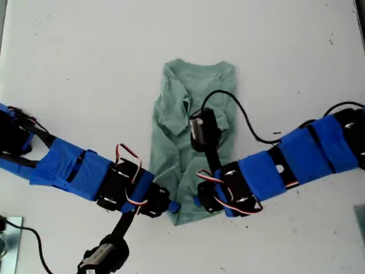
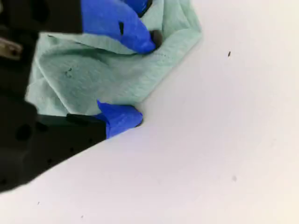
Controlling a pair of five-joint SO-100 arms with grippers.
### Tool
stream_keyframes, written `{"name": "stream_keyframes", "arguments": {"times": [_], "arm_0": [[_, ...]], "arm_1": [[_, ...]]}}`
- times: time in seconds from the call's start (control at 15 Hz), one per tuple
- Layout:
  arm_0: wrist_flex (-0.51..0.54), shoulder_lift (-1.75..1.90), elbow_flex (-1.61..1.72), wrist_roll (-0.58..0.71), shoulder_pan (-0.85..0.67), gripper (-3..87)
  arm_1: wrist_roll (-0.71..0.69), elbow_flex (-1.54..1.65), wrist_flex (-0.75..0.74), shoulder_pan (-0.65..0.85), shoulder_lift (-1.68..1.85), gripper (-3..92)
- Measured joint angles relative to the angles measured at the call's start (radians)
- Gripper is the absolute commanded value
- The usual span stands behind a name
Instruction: Fold t shirt
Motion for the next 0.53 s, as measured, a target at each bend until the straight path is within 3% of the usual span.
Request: {"name": "stream_keyframes", "arguments": {"times": [0.53], "arm_0": [[-0.187,0.16,0.014,0.164,0.078,-0.2]], "arm_1": [[-0.061,0.021,-0.005,-0.084,0.272,-1.4]]}}
